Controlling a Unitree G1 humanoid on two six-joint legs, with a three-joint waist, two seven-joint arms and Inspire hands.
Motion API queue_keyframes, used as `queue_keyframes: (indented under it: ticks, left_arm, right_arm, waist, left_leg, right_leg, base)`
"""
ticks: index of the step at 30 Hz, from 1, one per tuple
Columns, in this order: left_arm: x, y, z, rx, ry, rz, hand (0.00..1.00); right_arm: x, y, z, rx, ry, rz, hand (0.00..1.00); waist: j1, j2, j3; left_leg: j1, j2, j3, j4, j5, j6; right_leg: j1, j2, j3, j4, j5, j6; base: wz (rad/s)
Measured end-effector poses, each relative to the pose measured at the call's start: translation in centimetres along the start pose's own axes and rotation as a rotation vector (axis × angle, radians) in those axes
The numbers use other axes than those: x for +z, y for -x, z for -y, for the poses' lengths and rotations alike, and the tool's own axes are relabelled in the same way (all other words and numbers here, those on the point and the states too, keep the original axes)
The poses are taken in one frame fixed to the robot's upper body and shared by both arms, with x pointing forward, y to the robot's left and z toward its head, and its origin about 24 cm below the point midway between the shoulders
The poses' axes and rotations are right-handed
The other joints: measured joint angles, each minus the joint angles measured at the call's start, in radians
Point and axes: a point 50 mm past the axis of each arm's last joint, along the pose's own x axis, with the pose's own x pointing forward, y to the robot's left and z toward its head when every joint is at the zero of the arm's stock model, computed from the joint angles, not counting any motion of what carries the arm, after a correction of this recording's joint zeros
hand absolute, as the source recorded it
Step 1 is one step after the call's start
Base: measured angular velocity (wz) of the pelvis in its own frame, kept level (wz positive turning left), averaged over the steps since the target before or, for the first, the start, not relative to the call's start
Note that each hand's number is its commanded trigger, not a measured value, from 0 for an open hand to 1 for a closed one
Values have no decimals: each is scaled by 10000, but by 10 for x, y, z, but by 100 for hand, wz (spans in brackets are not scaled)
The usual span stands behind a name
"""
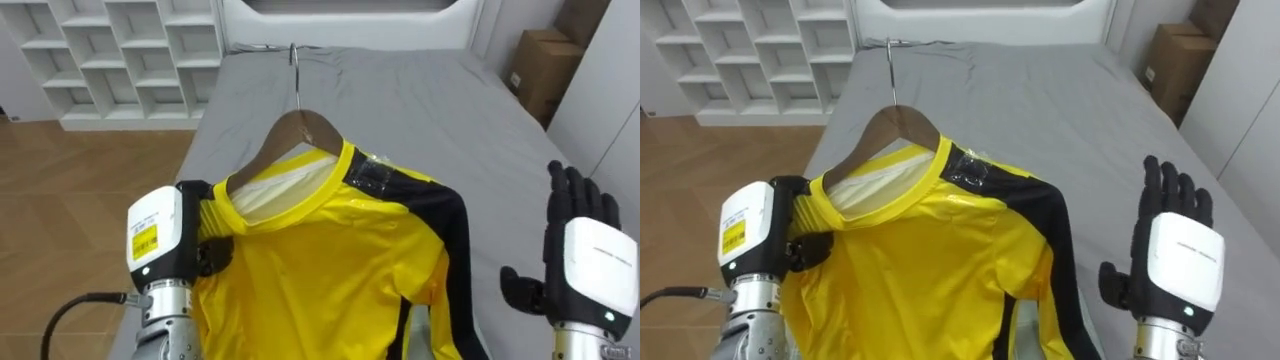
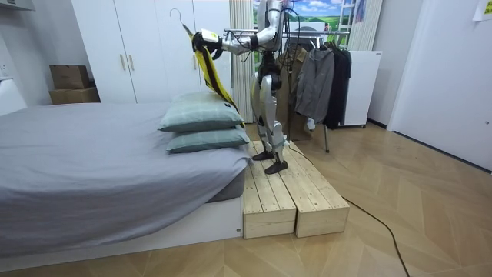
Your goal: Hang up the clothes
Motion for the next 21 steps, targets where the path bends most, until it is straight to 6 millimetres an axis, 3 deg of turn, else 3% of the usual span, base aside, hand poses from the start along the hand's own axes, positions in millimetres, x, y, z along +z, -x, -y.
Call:
queue_keyframes:
  ticks: [7,11,21]
  left_arm:
    - [5,1,0,84,-310,399,100]
    - [20,1,-3,325,-239,1211,100]
    - [31,7,5,59,24,1690,100]
  right_arm:
    - [10,-2,2,107,20,588,0]
    - [18,-1,2,198,-152,930,0]
    - [32,3,-5,909,-447,1553,0]
  waist:
    - [48,8,-11]
    - [100,4,-17]
    - [561,6,-14]
  left_leg:
    - [-97,10,-28,10,0,0]
    - [-41,8,-43,13,0,0]
    - [94,7,2,16,0,0]
  right_leg:
    - [-169,3,-6,123,0,1]
    - [-127,1,9,137,1,1]
    - [-156,19,207,298,-1,3]
  base:
    - [-1]
    - [-3]
    - [-5]
